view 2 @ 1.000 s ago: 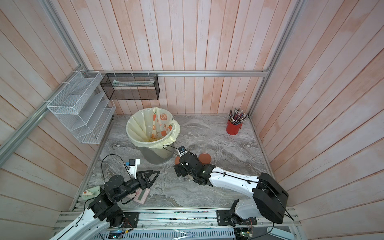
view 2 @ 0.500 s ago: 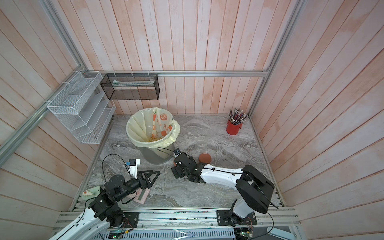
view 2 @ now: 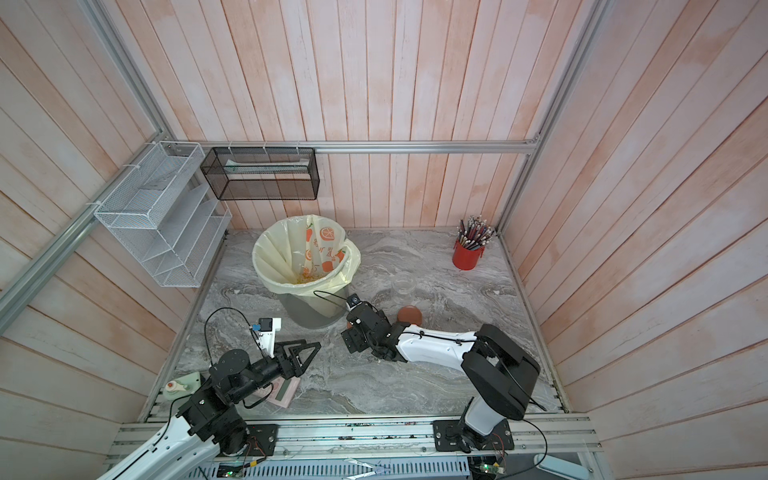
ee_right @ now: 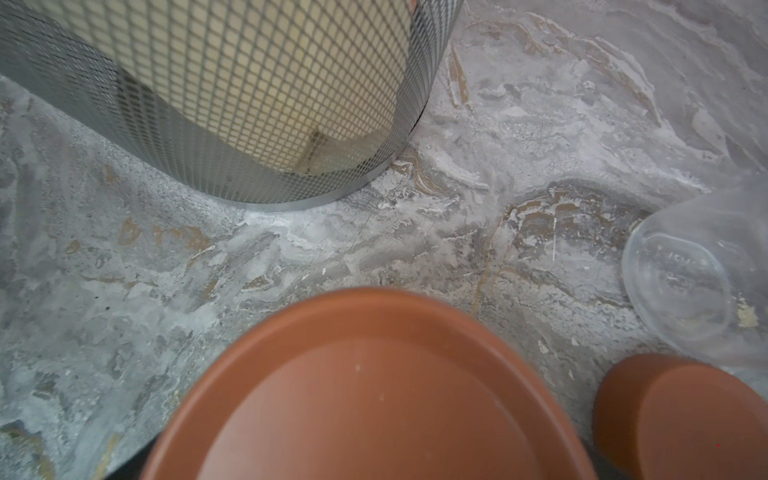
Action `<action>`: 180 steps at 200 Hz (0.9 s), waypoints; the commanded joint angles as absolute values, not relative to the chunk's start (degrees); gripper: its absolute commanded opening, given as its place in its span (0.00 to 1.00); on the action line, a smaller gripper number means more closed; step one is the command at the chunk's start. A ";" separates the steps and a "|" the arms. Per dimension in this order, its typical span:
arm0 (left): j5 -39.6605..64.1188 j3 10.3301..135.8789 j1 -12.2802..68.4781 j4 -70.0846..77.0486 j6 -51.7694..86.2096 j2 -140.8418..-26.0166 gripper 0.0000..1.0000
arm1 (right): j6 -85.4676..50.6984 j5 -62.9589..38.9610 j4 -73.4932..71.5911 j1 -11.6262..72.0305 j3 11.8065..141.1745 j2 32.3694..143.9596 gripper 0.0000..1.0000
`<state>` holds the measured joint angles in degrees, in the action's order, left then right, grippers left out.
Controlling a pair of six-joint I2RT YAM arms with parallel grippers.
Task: Empty expired oatmeal from jars
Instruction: Pick up the jar from the center of the board.
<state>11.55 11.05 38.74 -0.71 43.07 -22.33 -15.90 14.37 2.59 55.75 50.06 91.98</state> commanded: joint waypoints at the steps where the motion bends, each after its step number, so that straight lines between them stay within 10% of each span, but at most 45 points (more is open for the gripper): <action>1: 11.60 10.81 38.67 -1.25 41.92 -21.38 1.00 | -15.21 13.18 1.26 55.28 51.63 93.33 0.92; 180: 8.50 11.51 38.63 -0.16 35.90 -19.43 1.00 | -18.10 14.44 -4.15 53.01 48.02 87.45 0.37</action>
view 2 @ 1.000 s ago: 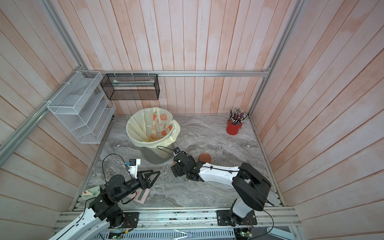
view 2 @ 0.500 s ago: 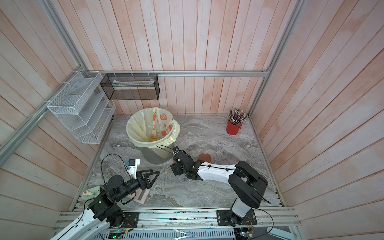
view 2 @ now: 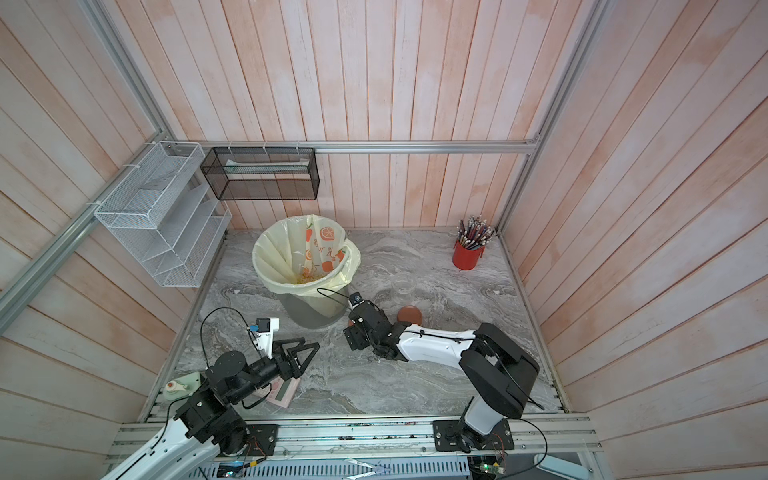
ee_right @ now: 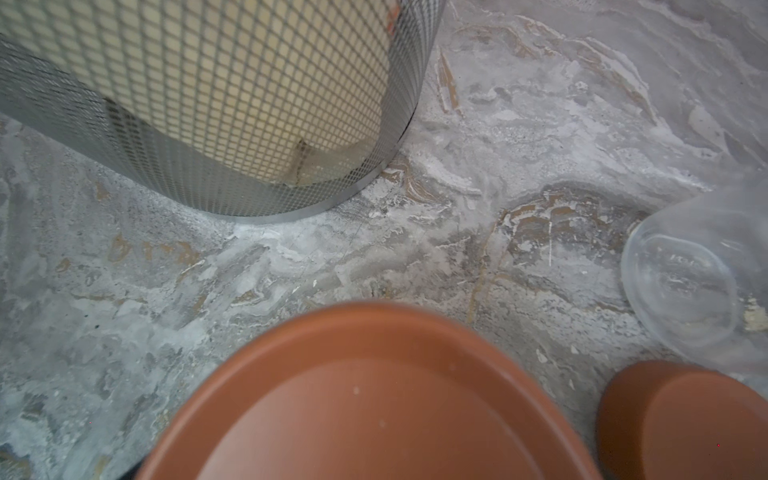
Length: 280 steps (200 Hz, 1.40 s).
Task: Empty expired oatmeal from jars
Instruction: Pick up the jar from the center of the board.
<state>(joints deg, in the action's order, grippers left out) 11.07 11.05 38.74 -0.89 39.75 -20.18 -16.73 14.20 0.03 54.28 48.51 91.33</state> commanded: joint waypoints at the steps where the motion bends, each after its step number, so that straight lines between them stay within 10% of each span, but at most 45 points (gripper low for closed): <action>1: 8.47 11.51 38.65 -0.08 35.84 -19.43 1.00 | -18.14 14.39 -4.23 52.96 47.96 87.36 0.37; 280: 14.06 12.92 42.91 17.93 23.70 -33.88 1.00 | -27.50 -5.09 9.92 41.41 53.88 68.22 0.31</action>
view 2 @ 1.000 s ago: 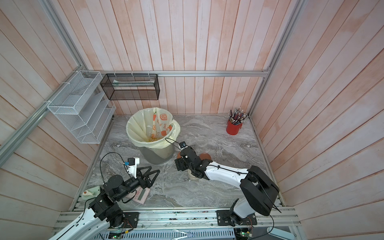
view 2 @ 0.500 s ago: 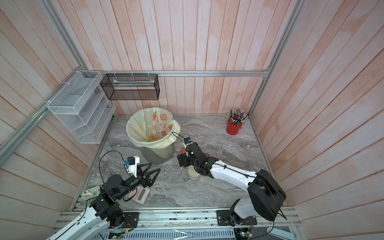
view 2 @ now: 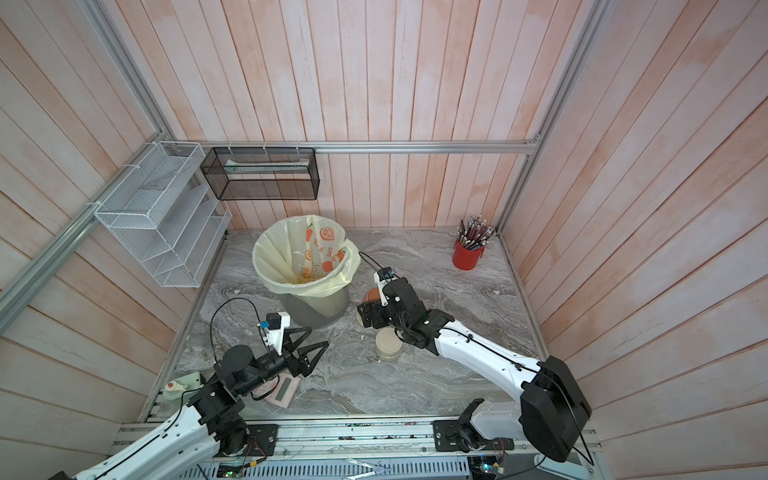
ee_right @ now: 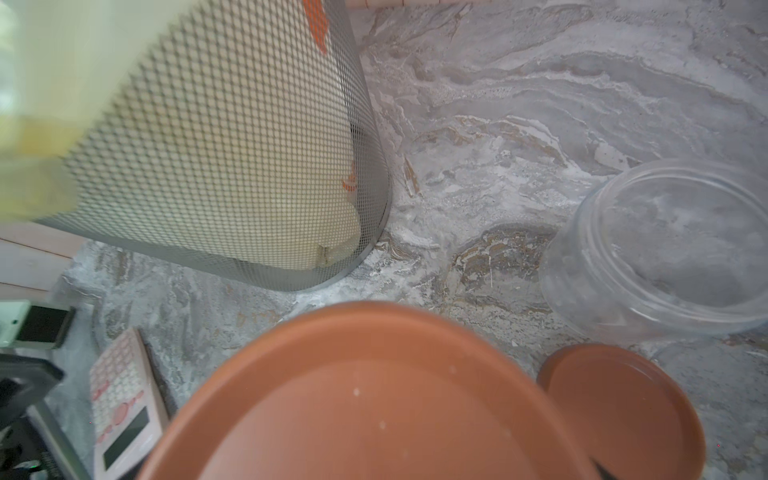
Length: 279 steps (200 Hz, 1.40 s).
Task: Empty expired oatmeal from jars
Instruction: Pick up the jar from the center of the board.
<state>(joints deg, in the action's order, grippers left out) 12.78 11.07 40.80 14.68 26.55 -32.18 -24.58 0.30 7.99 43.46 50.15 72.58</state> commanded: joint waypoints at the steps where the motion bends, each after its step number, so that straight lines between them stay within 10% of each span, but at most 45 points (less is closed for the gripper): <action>1: 14.02 12.96 43.03 17.97 23.54 -33.99 1.00 | -27.55 -5.31 10.06 41.36 53.92 68.08 0.31; 279: 18.18 41.71 51.77 25.34 -1.84 -76.67 0.98 | -27.99 -21.61 25.81 34.72 60.32 61.22 0.32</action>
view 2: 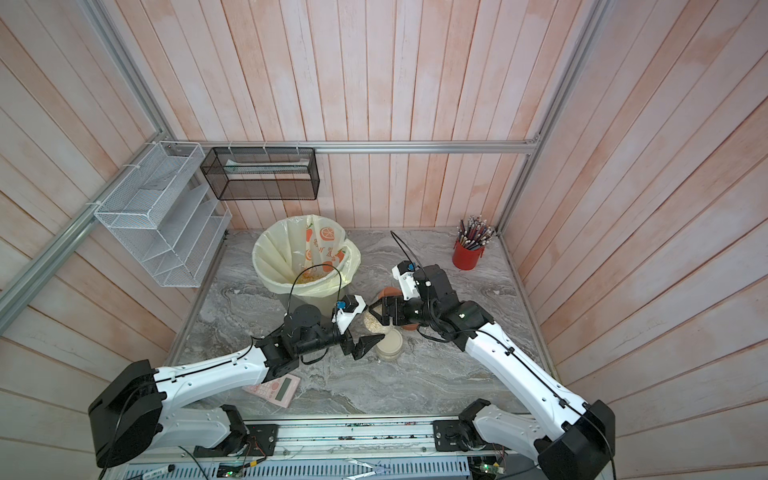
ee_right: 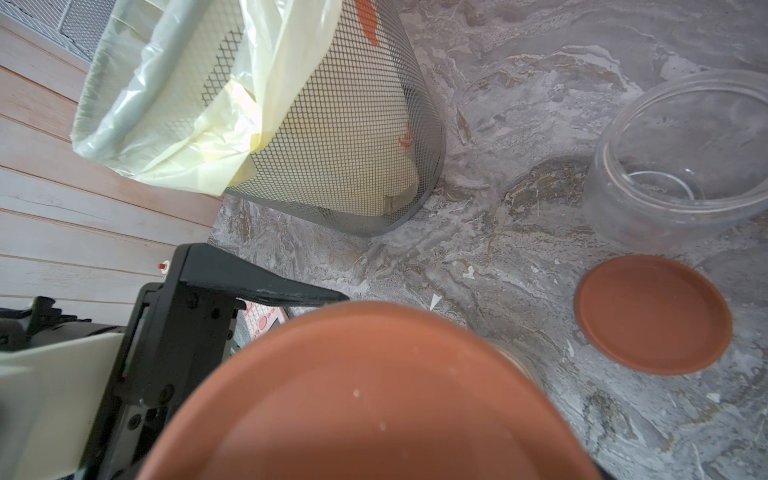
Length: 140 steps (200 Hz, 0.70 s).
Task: Empty expired oatmeal from jars
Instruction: Pick up the jar from the center of the board, then unscrew the lid from the jar.
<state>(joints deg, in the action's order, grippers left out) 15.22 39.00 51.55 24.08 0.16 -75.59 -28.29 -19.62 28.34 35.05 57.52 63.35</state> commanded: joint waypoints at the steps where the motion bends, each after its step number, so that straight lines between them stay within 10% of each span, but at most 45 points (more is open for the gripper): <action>1: 18.27 41.73 51.77 25.28 -1.89 -76.70 0.98 | -28.01 -21.62 25.78 34.76 60.26 61.24 0.32; 140: 21.26 44.53 51.77 24.00 -1.84 -80.58 0.96 | -28.87 -22.76 24.35 34.76 60.65 60.22 0.32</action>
